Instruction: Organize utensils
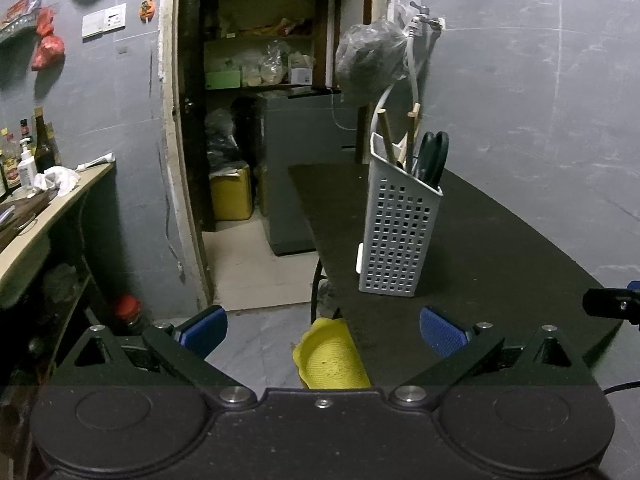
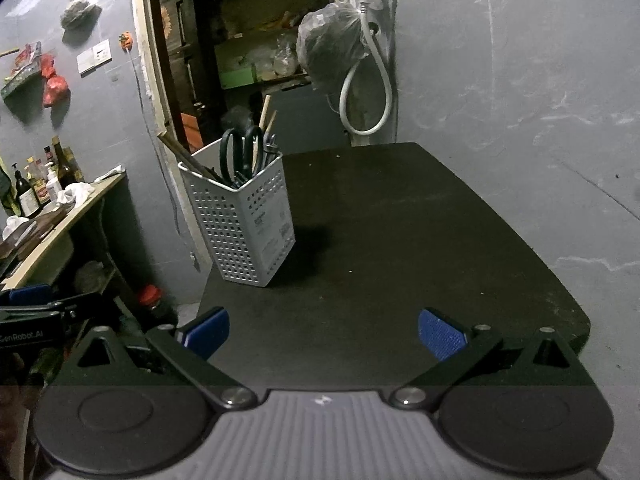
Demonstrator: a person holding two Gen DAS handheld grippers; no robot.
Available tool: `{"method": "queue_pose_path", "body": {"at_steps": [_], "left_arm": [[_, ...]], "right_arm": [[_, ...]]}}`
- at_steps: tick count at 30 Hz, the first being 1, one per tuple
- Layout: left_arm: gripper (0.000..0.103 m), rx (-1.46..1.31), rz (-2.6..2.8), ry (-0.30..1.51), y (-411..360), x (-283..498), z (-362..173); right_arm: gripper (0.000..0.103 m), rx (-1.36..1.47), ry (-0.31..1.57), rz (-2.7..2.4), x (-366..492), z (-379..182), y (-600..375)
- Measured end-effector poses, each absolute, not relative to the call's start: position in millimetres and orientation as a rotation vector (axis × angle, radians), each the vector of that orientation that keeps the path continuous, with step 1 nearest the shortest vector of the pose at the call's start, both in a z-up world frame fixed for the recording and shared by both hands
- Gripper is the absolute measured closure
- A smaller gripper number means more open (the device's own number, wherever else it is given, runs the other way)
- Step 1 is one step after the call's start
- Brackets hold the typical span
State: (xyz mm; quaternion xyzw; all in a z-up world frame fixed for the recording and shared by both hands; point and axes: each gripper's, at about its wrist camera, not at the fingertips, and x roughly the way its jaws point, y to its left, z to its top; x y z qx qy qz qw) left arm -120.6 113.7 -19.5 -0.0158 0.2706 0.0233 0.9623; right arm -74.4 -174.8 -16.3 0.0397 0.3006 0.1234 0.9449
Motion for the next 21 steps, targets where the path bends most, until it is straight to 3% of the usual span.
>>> {"method": "queue_pose_path", "body": {"at_steps": [21], "left_arm": [[0.001,-0.031,0.039,0.55,106.5,-121.9,-20.6]], "right_arm": [[0.0,0.083,0.619,0.241,-74.6,-16.7,-178.4]]}}
